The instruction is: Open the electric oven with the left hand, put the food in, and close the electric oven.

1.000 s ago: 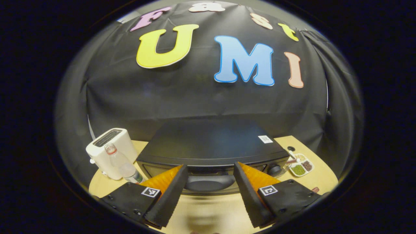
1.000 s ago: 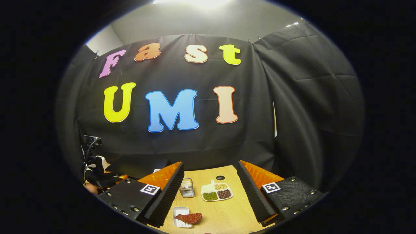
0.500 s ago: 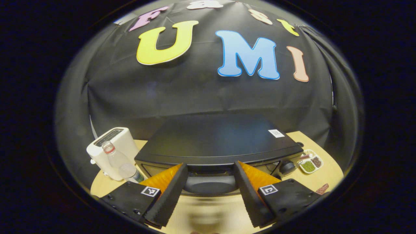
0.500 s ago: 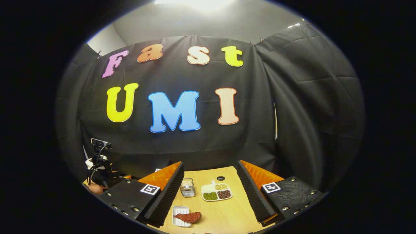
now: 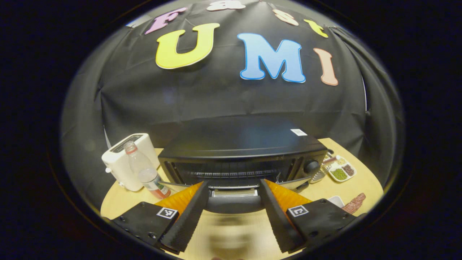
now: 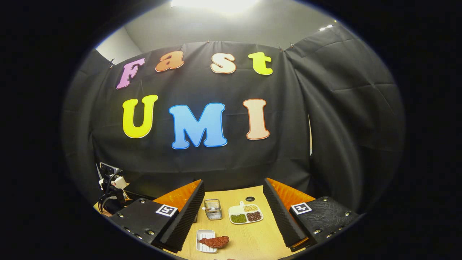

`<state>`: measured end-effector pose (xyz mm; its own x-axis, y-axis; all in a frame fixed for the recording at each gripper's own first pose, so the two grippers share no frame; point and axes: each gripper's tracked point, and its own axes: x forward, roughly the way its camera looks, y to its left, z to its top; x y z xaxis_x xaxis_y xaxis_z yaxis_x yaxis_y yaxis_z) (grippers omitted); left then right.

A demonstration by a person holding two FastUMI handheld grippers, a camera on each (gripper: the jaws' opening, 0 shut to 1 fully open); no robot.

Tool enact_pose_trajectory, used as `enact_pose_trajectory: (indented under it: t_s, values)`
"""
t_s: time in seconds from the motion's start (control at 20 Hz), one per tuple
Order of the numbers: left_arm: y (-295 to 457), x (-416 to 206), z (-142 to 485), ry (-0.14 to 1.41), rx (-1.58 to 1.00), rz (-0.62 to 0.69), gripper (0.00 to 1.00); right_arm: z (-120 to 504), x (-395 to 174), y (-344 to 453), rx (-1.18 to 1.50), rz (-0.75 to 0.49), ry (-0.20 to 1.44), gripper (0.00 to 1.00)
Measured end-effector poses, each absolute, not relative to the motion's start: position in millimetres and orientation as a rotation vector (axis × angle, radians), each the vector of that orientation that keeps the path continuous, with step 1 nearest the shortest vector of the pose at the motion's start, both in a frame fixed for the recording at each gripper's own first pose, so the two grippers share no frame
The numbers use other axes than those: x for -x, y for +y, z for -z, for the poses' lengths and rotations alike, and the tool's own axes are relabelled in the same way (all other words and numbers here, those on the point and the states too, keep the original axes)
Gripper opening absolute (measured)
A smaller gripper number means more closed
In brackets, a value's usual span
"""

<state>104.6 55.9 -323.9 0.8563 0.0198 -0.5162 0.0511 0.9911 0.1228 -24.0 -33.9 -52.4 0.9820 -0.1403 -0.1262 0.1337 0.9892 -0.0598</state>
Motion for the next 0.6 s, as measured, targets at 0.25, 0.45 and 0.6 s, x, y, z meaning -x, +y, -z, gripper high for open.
enact_pose_trajectory:
  t_s: [0.25,0.45,0.6]
  values:
    - [57.6,-70.2,344.1,0.576,-0.143,0.021,0.95,52.9,28.5,-30.8,0.056,0.133,0.134,0.99]
    - [60.0,-42.7,373.3,0.647,-0.113,0.027,0.96,53.5,32.5,-28.7,0.063,0.131,0.134,0.99]
    - [61.7,-27.2,397.4,0.703,-0.115,0.035,1.0,55.7,34.1,-26.3,0.068,0.124,0.14,0.99]
